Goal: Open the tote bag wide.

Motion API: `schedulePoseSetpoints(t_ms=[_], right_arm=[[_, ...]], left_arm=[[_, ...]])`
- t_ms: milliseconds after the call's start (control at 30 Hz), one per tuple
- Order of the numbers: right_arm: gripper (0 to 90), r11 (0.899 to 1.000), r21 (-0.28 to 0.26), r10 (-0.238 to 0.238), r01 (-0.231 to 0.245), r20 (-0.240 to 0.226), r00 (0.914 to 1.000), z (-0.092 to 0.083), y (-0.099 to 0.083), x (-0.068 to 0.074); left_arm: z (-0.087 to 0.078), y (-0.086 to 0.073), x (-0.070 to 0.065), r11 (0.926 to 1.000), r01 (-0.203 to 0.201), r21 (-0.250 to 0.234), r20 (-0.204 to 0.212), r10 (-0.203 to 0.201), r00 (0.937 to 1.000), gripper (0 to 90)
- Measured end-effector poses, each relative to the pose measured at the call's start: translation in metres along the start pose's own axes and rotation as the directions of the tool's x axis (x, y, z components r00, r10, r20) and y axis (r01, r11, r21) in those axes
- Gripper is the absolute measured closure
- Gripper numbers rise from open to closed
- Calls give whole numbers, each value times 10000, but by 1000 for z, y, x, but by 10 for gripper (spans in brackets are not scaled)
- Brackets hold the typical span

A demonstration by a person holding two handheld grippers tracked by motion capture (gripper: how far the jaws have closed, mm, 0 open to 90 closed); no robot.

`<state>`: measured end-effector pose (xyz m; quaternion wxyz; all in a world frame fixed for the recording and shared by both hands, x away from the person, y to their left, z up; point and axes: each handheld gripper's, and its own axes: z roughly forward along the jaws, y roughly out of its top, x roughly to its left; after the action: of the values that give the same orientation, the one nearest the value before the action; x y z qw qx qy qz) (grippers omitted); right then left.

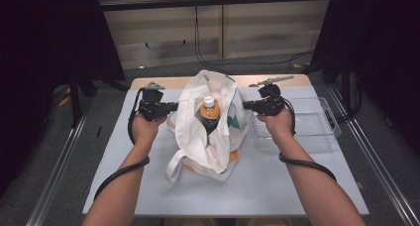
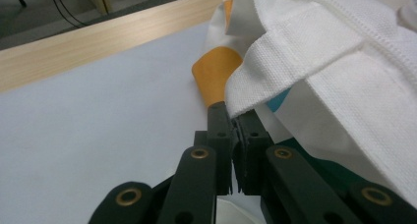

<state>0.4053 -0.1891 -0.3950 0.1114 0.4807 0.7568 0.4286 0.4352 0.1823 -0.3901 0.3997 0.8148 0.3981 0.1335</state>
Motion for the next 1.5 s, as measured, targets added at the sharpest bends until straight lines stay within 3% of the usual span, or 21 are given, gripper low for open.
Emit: schedulePoseSetpoints(t_ms=[67,400,500,833,867,900,1000,1100,1133,1500], right_arm=[[884,9999,142,-13,13,43,10000,2,-1,-2],[884,9986,456,252,-261,190,9995,7,-5,-17],[884,9981,530,311,-318,128,9994,8,-7,-19],[883,9980,613,127,-137,177,9998,9,-8,-14],[883,9975,689,111,-125,215,9997,9,-8,-14],[883,9971,745,148,-165,242,9996,9,-9,-14],[883,9972,736,139,-156,241,9996,9,-10,-14],[883,9967,792,139,-156,225,9997,9,-11,-13],[883,9966,816,104,-123,233,9997,9,-11,-13],[884,9969,775,125,-130,70,9999,10,-20,-15]], left_arm=[[2,-1,2,9998,193,7,-33,-193,9998,870],[16,-9,13,9974,128,704,-105,-121,9999,869],[19,-11,12,9974,203,689,-106,-196,9998,868],[16,-10,8,9969,67,784,-6,-67,10000,864],[17,-12,7,9978,300,586,-19,-300,9995,865],[15,-13,8,9969,71,782,-35,-69,10000,866],[17,-15,5,9976,291,632,-59,-287,9996,869],[20,-19,6,9952,89,977,25,-92,10000,870],[22,-21,6,9954,229,932,-24,-228,9997,870],[30,-29,7,9925,139,1219,-64,-132,9999,875]])
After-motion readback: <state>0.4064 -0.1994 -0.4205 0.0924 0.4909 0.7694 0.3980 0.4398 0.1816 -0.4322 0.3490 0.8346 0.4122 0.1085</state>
